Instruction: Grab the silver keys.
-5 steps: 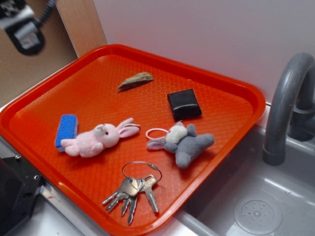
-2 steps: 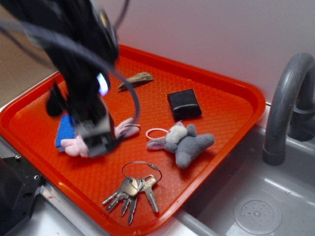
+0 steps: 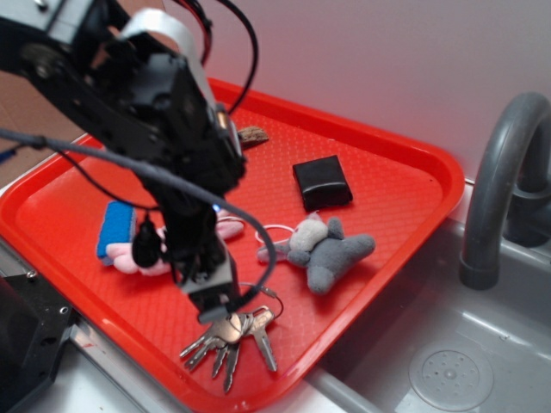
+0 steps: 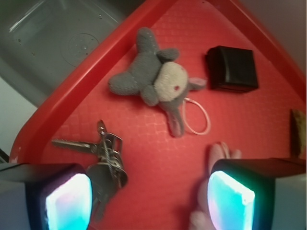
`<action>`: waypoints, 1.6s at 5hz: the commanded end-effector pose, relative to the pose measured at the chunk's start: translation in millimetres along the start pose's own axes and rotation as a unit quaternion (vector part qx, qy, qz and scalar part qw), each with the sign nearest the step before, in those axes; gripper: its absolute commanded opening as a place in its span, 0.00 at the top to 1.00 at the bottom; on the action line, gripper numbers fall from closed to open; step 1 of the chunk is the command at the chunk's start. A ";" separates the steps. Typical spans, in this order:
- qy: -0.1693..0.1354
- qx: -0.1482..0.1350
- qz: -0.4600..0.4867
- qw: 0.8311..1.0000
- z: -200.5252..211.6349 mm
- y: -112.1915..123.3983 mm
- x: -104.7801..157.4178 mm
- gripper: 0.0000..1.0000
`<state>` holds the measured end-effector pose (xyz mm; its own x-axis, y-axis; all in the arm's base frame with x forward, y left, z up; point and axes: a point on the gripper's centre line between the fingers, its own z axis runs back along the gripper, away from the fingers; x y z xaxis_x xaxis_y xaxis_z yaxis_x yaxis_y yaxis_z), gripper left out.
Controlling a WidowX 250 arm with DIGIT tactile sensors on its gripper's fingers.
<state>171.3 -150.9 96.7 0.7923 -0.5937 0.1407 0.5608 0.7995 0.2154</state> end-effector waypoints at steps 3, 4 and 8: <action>0.013 -0.002 -0.006 1.000 -56.8 -17.3 -1.5 1.00; 0.017 -0.019 -0.005 1.000 -47.8 -12.6 -2.3 1.00; 0.062 0.018 0.178 0.982 30.8 45.5 32.5 1.00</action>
<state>213.9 -134.8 124.8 0.9562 -0.2910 0.0298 0.2765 0.9324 0.2329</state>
